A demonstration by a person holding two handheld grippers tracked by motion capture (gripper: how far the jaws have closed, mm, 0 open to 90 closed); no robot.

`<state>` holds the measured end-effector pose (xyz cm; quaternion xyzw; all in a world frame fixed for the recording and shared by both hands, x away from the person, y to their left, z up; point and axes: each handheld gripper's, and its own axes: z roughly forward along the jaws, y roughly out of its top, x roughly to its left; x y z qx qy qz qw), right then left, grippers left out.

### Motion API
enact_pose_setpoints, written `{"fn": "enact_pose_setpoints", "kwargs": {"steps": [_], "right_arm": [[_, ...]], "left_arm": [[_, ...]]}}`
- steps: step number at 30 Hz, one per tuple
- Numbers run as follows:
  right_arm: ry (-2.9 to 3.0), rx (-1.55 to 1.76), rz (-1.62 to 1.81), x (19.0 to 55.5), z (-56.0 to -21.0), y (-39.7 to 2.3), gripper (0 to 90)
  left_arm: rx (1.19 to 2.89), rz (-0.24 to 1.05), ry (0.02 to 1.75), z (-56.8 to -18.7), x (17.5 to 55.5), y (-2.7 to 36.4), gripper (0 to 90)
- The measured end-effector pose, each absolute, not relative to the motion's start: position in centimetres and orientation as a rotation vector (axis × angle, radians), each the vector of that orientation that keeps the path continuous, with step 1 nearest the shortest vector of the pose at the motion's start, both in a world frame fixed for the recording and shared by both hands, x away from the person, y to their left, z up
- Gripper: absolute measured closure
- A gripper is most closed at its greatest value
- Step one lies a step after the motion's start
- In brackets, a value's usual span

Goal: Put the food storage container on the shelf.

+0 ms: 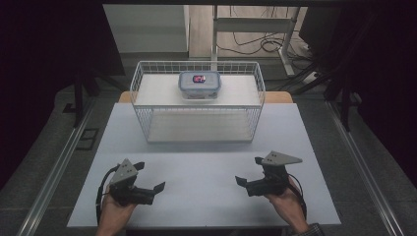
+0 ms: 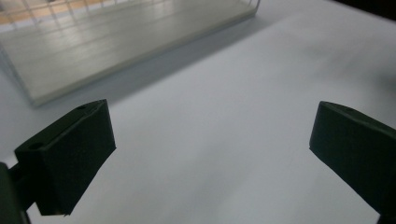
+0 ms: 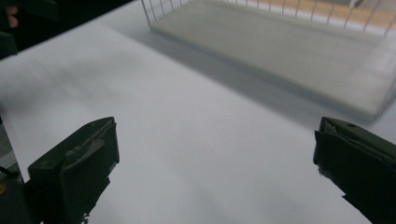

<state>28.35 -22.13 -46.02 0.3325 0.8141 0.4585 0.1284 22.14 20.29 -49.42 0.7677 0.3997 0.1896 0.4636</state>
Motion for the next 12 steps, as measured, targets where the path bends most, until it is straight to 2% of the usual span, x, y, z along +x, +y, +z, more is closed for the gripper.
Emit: {"fn": "enact_pose_setpoints", "kwargs": {"steps": [3, 6, 12], "right_arm": [[2.346, 0.962, 1.27, 27.3, -47.6, -22.8, 0.0], [2.376, 0.956, 1.146, 26.7, -49.8, -23.1, 0.0], [2.426, 0.963, 1.05, 27.2, -51.2, -22.9, 0.0]], "left_arm": [[1.912, 0.497, 1.018, -51.1, 21.6, 20.9, 0.0], [1.983, 0.466, 1.085, -53.3, 21.7, 21.3, 0.0], [2.0, 0.509, 1.074, -53.3, 21.8, 21.2, 0.0]]}}
